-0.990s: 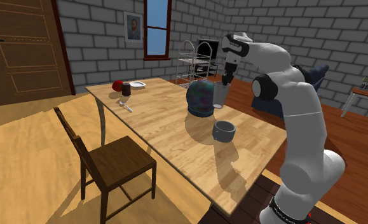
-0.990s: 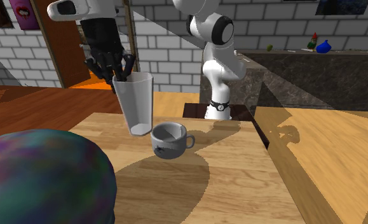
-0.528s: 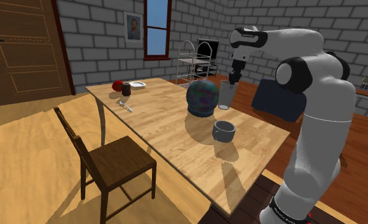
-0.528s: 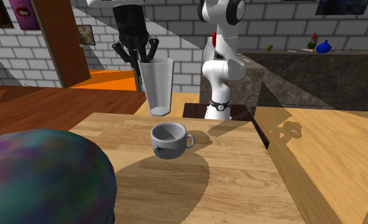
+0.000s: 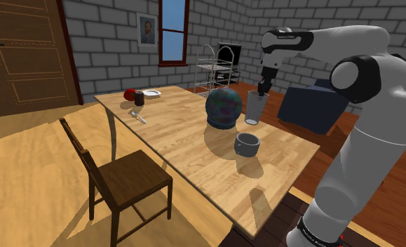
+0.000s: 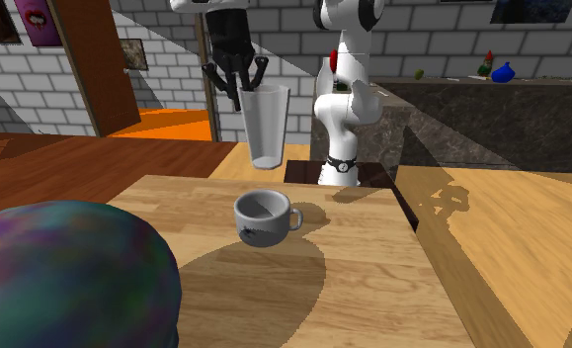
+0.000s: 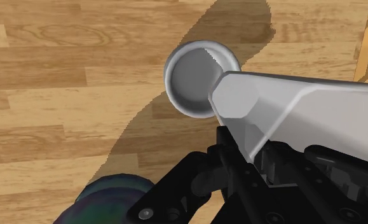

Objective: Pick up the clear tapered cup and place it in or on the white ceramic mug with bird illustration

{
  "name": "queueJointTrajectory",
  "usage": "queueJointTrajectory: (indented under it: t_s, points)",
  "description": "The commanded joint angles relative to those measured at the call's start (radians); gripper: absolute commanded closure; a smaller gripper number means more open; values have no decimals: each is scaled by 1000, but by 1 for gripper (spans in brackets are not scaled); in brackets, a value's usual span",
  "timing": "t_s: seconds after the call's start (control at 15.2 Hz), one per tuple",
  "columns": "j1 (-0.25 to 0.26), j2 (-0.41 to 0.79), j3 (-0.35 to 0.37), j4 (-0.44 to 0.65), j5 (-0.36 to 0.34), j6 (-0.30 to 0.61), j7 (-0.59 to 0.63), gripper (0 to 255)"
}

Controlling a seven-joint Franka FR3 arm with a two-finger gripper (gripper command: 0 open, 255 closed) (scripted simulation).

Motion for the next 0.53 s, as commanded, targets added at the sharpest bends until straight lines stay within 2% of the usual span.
queueJointTrajectory:
  t_s: [0.0,0.46]
  points:
    - [2,-10,2,-36,-4,28,2,255]
    - [4,-19,4,-140,-7,124,-2,255]
